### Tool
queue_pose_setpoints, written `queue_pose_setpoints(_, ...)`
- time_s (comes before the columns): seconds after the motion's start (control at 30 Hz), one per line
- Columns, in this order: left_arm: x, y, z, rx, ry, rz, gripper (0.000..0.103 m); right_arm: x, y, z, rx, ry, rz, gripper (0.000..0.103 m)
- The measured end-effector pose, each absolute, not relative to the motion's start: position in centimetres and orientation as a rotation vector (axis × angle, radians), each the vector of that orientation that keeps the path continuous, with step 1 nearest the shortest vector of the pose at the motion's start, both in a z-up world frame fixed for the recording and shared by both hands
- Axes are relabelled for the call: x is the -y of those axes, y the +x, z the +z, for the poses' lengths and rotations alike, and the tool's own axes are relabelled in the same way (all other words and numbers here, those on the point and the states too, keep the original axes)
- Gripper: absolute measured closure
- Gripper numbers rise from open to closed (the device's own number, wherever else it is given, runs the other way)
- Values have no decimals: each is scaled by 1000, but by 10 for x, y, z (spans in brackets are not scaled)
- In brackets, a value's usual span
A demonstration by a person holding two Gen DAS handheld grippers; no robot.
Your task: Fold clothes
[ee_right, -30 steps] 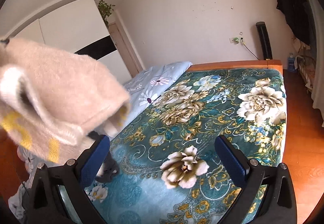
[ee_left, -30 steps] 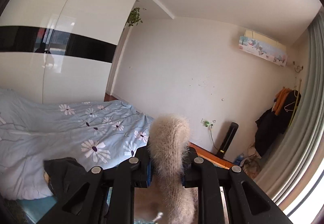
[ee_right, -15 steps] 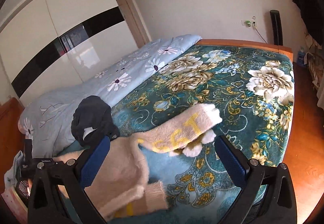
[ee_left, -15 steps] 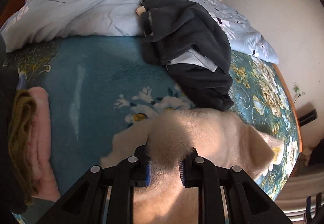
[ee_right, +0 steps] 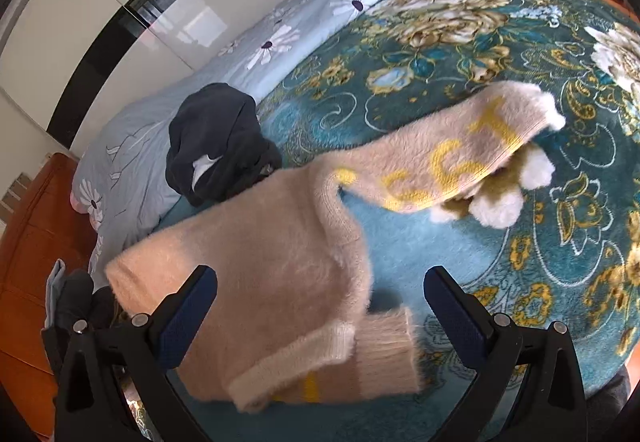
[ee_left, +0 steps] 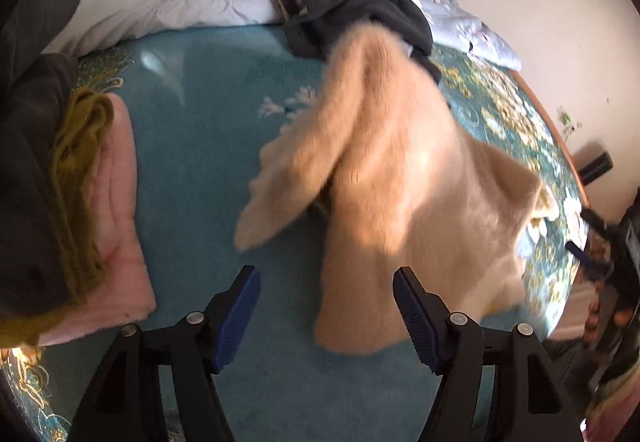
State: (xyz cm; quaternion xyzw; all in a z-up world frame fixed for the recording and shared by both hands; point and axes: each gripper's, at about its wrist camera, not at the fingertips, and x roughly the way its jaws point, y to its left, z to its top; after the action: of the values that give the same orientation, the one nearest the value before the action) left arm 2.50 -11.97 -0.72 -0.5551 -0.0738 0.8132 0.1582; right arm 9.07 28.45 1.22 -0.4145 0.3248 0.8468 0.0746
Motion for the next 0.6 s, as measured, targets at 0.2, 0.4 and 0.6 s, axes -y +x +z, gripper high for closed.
queue_pose_setpoints(0.2, 84, 55, -43, -43, -1620, 2224, 30, -283, 61, -13, -903, -1411, 2531, 0)
queue_pose_setpoints(0.4, 69, 61, -65, -169, -1649, 2184, 30, -292, 45, -34, -978, -1467, 2450, 0)
queue_pose_setpoints(0.6, 74, 62, -71, -213, -1682, 2201, 30, -302, 22, -53, -1052, -1516, 2364, 14)
